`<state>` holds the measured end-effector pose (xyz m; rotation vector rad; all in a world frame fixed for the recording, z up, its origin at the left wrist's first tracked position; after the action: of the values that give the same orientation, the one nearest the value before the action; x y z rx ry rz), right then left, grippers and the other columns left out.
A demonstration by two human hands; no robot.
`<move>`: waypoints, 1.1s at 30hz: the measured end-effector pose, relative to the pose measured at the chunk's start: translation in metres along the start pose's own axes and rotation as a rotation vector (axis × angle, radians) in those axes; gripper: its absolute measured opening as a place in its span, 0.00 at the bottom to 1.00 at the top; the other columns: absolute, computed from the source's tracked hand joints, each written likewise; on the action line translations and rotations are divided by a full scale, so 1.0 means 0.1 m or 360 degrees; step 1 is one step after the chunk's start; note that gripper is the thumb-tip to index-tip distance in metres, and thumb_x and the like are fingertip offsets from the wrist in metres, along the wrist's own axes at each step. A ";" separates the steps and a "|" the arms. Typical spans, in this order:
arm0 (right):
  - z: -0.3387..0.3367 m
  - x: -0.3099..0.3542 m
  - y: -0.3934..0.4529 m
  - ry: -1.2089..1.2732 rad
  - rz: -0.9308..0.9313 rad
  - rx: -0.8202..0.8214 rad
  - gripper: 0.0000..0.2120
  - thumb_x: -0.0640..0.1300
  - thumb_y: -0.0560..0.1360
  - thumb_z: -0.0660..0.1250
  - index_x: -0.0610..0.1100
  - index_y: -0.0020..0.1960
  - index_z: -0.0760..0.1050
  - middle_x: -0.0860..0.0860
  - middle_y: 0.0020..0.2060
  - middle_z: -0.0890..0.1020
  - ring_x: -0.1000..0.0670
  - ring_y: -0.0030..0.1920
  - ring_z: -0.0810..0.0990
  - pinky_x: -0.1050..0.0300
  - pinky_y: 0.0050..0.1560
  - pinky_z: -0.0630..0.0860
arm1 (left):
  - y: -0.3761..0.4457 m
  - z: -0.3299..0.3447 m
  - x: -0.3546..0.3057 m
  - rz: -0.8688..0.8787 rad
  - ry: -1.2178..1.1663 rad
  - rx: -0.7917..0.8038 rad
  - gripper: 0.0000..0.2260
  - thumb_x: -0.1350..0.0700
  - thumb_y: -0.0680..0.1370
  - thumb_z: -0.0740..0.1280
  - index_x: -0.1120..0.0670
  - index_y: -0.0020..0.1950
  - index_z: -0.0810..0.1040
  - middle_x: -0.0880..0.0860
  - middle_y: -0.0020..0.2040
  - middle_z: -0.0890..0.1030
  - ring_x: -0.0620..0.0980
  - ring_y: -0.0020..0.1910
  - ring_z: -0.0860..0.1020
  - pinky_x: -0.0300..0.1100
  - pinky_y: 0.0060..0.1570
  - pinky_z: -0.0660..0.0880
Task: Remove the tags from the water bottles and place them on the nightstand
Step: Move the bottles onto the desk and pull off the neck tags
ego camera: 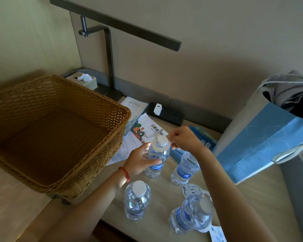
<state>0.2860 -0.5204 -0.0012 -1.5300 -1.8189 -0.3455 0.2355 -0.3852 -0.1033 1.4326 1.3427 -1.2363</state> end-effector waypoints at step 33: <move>0.00 0.22 -0.12 0.0029 -0.0586 -0.0313 0.07 0.38 0.76 0.63 0.39 0.45 0.79 0.47 0.41 0.80 0.53 0.38 0.76 0.65 0.39 0.71 | 0.03 0.01 0.02 0.0033 -0.0056 -0.0029 0.25 0.51 0.66 0.76 0.34 0.53 0.65 0.34 0.51 0.70 0.33 0.51 0.71 0.23 0.39 0.72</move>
<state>0.2740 -0.5072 0.0161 -1.3051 -2.1020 -0.7292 0.2387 -0.3864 -0.1062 1.4026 1.3090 -1.2273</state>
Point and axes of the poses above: each hand's wrist, its own y-axis towards the middle knuckle, its own z-axis out of the palm, x = y × z, the point moved 6 cm from there along y, towards the middle knuckle
